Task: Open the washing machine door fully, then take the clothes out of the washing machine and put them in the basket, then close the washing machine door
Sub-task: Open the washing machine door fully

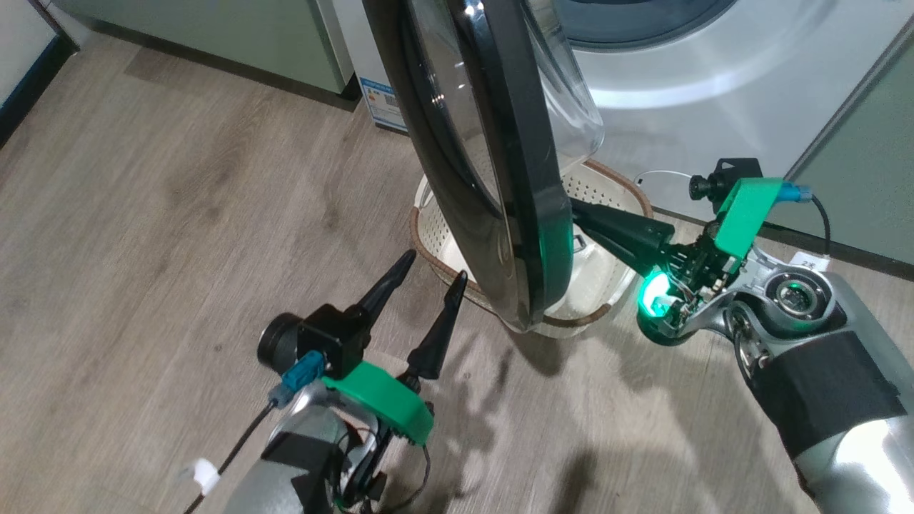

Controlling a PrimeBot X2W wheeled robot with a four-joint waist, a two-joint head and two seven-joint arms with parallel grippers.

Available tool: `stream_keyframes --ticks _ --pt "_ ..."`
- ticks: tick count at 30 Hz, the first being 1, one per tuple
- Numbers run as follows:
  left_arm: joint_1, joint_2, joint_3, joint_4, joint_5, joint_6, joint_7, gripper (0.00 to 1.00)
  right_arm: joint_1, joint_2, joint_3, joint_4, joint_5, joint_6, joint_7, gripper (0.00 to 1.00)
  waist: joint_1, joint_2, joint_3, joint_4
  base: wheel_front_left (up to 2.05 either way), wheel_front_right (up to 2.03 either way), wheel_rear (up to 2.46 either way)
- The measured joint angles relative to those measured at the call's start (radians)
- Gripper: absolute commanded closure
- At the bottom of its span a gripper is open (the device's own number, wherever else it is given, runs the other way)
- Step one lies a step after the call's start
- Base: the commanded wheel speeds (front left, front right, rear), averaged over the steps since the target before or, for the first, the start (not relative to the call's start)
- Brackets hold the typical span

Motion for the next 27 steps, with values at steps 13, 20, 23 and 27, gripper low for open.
stream_keyframes --ticks 13,20,23,27 --pt "0.010 0.000 0.000 0.000 0.000 0.002 0.000 0.00 0.000 0.001 0.015 0.000 0.009 0.000 -0.020 1.00 0.0000 0.0000 -0.004 -0.008 0.00 0.00 0.00" --pt "0.010 0.000 0.002 0.001 0.000 0.002 0.000 0.00 0.007 0.002 0.000 -0.023 0.007 0.000 -0.044 1.00 0.0000 0.0000 -0.011 -0.015 0.00 0.00 0.00" --pt "0.010 0.000 0.005 0.002 0.000 0.001 0.000 0.00 0.028 0.002 -0.018 -0.035 0.006 0.000 -0.058 1.00 0.0000 0.0000 -0.015 -0.021 0.00 0.00 0.00" --pt "0.013 0.000 0.012 0.005 0.000 0.001 0.000 0.00 0.054 0.001 -0.042 -0.050 -0.001 0.000 -0.071 0.00 0.0000 0.0000 -0.024 -0.033 0.00 0.00 0.00"
